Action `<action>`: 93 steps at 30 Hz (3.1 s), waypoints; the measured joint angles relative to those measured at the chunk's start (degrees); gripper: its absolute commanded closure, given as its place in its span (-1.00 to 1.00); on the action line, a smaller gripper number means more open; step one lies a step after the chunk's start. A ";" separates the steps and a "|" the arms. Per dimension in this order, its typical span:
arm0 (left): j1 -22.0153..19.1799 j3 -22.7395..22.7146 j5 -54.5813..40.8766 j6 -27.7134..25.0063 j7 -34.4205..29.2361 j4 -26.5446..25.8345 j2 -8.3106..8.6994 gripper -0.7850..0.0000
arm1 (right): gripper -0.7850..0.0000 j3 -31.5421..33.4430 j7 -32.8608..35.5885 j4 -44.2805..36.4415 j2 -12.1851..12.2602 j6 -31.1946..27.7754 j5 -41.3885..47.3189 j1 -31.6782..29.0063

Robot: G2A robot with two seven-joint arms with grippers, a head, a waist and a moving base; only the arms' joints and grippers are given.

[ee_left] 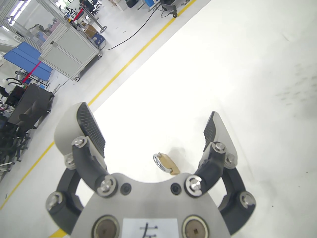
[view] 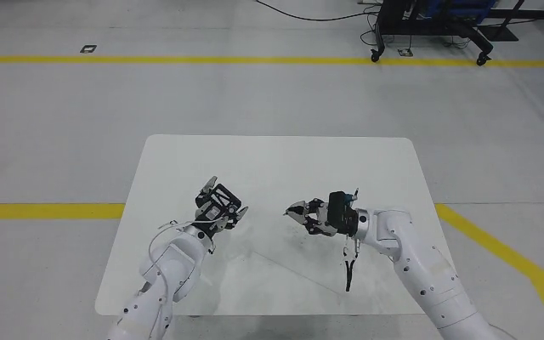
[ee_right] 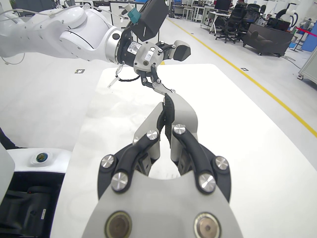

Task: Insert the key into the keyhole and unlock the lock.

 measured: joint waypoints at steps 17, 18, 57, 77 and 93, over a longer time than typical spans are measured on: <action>0.78 -9.20 -50.08 -18.33 7.21 6.51 -0.03 -1.00 | 1.00 -9.82 -2.47 8.27 -0.64 -1.32 24.94 3.17; -0.11 -9.12 -56.79 -21.65 5.03 8.75 0.00 -1.00 | 1.00 -10.95 -2.12 8.91 -0.64 -1.32 27.27 3.80; -23.79 13.75 -116.92 -45.47 -30.93 34.45 7.50 0.10 | 1.00 -30.14 23.78 23.01 -3.48 -1.32 78.19 17.44; -25.12 16.48 -119.12 -45.47 -30.92 36.22 8.04 0.89 | 1.00 -30.13 23.76 23.00 -3.48 -1.32 78.17 17.43; -25.83 17.55 -119.51 -45.47 -30.92 37.32 7.75 1.00 | 1.00 -30.13 23.76 23.00 -3.48 -1.32 78.18 17.44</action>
